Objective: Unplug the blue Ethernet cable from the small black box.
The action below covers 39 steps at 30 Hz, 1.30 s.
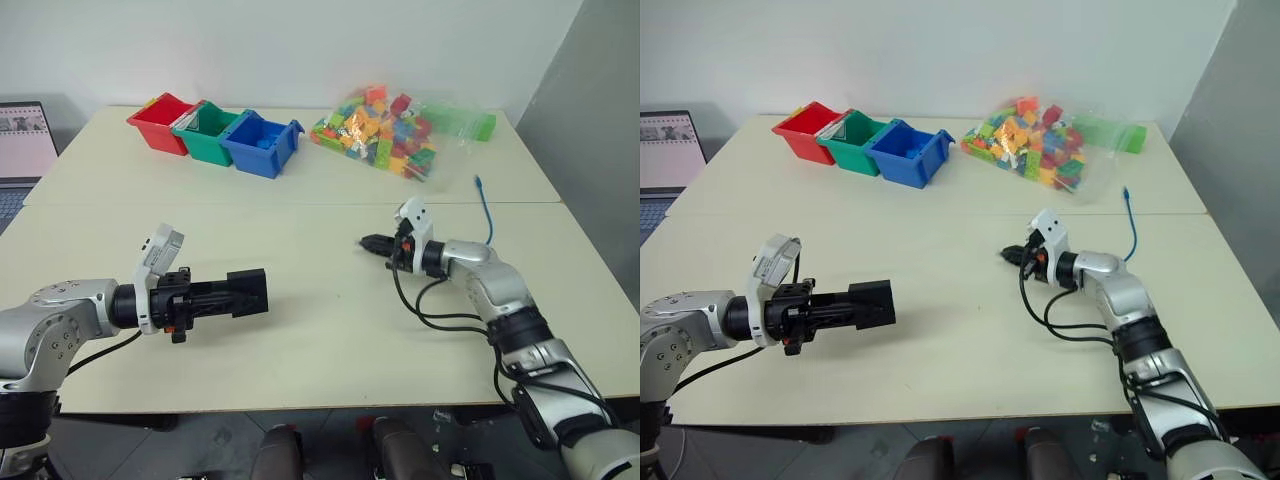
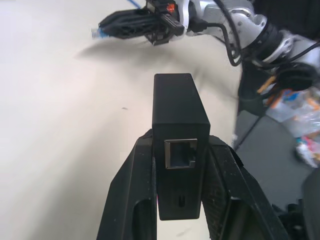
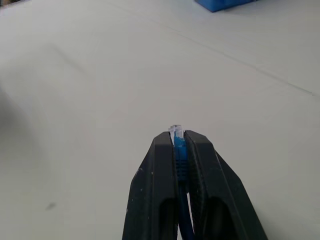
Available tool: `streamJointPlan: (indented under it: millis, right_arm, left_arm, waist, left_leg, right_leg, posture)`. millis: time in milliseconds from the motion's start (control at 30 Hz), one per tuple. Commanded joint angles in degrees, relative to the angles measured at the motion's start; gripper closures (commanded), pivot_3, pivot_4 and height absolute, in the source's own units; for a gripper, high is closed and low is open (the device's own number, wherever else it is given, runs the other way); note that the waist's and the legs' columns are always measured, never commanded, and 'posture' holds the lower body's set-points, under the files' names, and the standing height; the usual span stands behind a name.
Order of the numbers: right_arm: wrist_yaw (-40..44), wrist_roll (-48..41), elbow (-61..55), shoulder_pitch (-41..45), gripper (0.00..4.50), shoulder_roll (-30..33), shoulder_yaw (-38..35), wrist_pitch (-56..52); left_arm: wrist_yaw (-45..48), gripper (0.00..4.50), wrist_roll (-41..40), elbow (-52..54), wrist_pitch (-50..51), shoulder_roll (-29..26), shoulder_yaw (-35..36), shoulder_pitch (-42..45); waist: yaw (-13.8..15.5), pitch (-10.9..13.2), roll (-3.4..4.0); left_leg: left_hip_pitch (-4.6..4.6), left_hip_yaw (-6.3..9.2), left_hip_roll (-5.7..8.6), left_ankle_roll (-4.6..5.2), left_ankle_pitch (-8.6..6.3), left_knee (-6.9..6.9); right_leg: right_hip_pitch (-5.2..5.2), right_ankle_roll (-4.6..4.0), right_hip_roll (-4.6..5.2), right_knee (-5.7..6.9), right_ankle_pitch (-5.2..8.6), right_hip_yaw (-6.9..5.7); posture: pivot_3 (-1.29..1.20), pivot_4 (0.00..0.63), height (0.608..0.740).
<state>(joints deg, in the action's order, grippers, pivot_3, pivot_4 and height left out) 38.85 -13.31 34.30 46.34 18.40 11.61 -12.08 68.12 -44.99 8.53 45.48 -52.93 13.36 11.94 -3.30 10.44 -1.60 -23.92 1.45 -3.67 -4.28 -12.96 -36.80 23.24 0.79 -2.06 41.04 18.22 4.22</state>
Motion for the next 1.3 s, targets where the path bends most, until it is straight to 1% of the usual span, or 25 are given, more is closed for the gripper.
streamJointPlan:
  millis: [33,133,233,300,333,400,467,500,600,667,800,867,933,1067,1200,1267,1300]
  right_arm:
    - [-9.2,7.04,11.9,4.44,4.49,-1.72,-1.53,11.83]
    - [-11.2,9.65,17.91,5.97,4.49,-2.74,-1.69,15.61]
    - [-11.19,10.2,20.86,6.58,4.49,-3.42,-2.76,16.43]
    - [-9.89,9.82,21.01,6.39,3.78,-3.54,-3.7,16.88]
    - [-9.46,9.76,20.62,6.24,3.64,-3.48,-4.02,16.92]
    - [-6.99,8.8,17.87,5.71,3.17,-3.08,-4.77,15.78]
    - [-2.22,6.78,11.29,4.12,2.75,-1.95,-5.41,13.33]
    - [-0.41,6.21,6.97,2.95,2.69,-0.99,-5.5,12.37]
    - [2.7,4.54,-4.02,0.05,2.69,0.76,-5.57,8.32]
    - [6.02,2.22,-14.47,-2.26,2.69,1.84,-4.65,3.07]
    - [8.12,-0.71,-28.02,-4.81,2.69,2.42,-3.24,-5.83]
    - [6.93,-1.34,-34.6,-5.25,2.69,1.58,-1.96,-10.7]
    - [5.81,-1.27,-38.55,-5.41,2.69,0.75,-0.68,-14.4]
    - [6.11,-1.27,-41.75,-6.7,2.69,0.76,1.36,-17.75]
    - [6.55,-0.54,-42.75,-7.63,2.69,1.49,2.89,-18.13]
    - [6.76,-1.0,-43.32,-7.7,2.69,1.76,3.05,-18.84]
    - [6.84,-1.11,-43.62,-7.79,2.69,1.93,3.1,-19.05]
  left_arm:
    - [-4.83,3.71,2.01,1.3,-4.08,3.13,1.81,0.64]
    - [-6.61,3.71,3.2,2.13,-6.07,4.87,1.52,0.5]
    - [-7.66,3.71,4.24,2.6,-7.64,5.79,1.06,0.47]
    - [-8.2,3.71,4.72,2.44,-8.4,6.34,0.73,0.66]
    - [-8.92,3.71,5.33,2.19,-9.07,6.83,0.58,0.85]
    - [-10.63,3.71,6.9,1.52,-10.75,8.05,0.32,1.29]
    - [-13.01,3.71,8.92,0.53,-12.83,9.57,0.21,1.92]
    - [-15.13,3.71,10.18,-0.58,-14.09,10.84,0.44,2.74]
    - [-21.18,3.71,14.68,-4.48,-19.09,13.89,1.26,5.15]
    - [-26.47,3.71,20.32,-9.71,-27.04,15.88,1.79,7.22]
    - [-30.61,3.71,24.29,-17.06,-34.8,18.14,2.51,9.47]
    - [-31.42,3.71,26.23,-23.15,-39.4,19.3,2.04,10.56]
    - [-32.21,3.71,29.68,-29.75,-45.04,19.58,0.58,11.37]
    - [-34.49,3.71,32.37,-40.68,-50.44,20.94,0.29,14.15]
    - [-34.52,3.71,32.98,-45.92,-53.56,21.81,0.33,14.96]
    - [-34.11,3.01,32.33,-46.44,-53.76,21.96,0.74,14.49]
    - [-34.15,2.89,32.13,-46.33,-53.87,21.98,0.91,14.2]
  waist:
    - [0.0,0.0,0.0]
    - [0.05,0.0,-0.01]
    - [0.04,0.0,0.0]
    - [0.03,0.0,-0.01]
    - [0.03,0.0,0.0]
    - [0.03,0.01,0.01]
    - [0.06,0.01,0.01]
    - [0.12,0.01,0.01]
    - [0.32,0.02,0.02]
    - [0.59,0.02,0.03]
    - [0.38,0.01,0.02]
    - [0.49,0.02,0.03]
    - [0.42,0.01,0.02]
    - [0.89,-0.01,-0.02]
    - [1.45,-0.03,-0.05]
    - [1.45,-0.03,-0.05]
    - [1.45,-0.03,-0.05]
  left_leg:
    - [-0.01,0.0,0.0,0.0,0.0,0.0]
    - [-0.03,-0.01,0.01,-0.01,0.0,0.02]
    - [-0.04,-0.02,0.03,-0.01,0.0,0.04]
    - [-0.03,-0.02,0.04,-0.02,0.0,0.04]
    - [-0.02,-0.01,0.04,-0.02,0.0,0.03]
    - [-0.02,0.0,0.04,-0.02,0.01,0.03]
    - [-0.02,0.0,0.04,-0.02,0.0,0.02]
    - [-0.02,0.01,0.04,-0.01,0.0,0.02]
    - [-0.04,0.03,0.04,-0.01,0.0,0.02]
    - [-0.04,0.03,0.04,-0.01,0.0,0.02]
    - [-0.02,0.04,0.0,-0.01,0.0,0.01]
    - [-0.02,0.05,0.02,-0.01,0.0,0.01]
    - [-0.02,0.04,0.01,-0.01,0.0,0.0]
    - [-0.04,0.05,0.06,-0.01,0.0,-0.03]
    - [-0.11,0.05,0.08,-0.01,0.0,-0.08]
    - [-0.1,0.06,0.08,-0.01,0.0,-0.08]
    - [-0.1,0.06,0.08,-0.01,0.0,-0.08]
  right_leg:
    - [0.0,-0.18,0.0,0.0,-0.1,0.0]
    - [0.0,-0.2,0.02,-0.01,-0.12,0.01]
    - [-0.01,-0.21,0.07,-0.01,-0.12,0.01]
    - [-0.02,-0.21,0.09,0.0,-0.12,0.02]
    - [-0.03,-0.21,0.09,0.01,-0.12,0.0]
    - [-0.03,-0.21,0.09,0.03,-0.12,-0.01]
    - [-0.03,-0.21,0.09,0.04,-0.12,-0.01]
    - [-0.03,-0.21,0.09,0.03,-0.12,-0.02]
    - [-0.03,-0.2,0.1,0.03,-0.12,-0.04]
    - [-0.04,-0.2,0.1,0.03,-0.13,-0.05]
    - [-0.04,-0.2,0.12,0.05,-0.13,-0.04]
    - [-0.04,-0.2,0.12,0.06,-0.13,-0.07]
    - [-0.04,-0.2,0.11,0.07,-0.13,-0.07]
    - [-0.05,-0.2,0.11,0.06,-0.13,-0.1]
    - [-0.04,-0.17,0.12,0.02,-0.14,-0.12]
    - [-0.05,-0.17,0.12,0.03,-0.14,-0.13]
    - [-0.05,-0.17,0.12,0.04,-0.15,-0.13]
  posture:
    - [0.0,0.15,0.74]
    - [0.0,0.15,0.74]
    - [0.0,0.15,0.74]
    - [0.0,0.15,0.74]
    - [0.0,0.15,0.74]
    - [0.0,0.15,0.74]
    - [0.0,0.15,0.74]
    - [0.0,0.15,0.74]
    - [0.0,0.15,0.74]
    - [0.0,0.15,0.74]
    - [0.0,0.15,0.74]
    - [0.0,0.15,0.74]
    - [0.0,0.15,0.74]
    - [0.0,0.15,0.74]
    - [0.0,0.15,0.74]
    - [0.0,0.15,0.74]
    - [0.0,0.15,0.74]
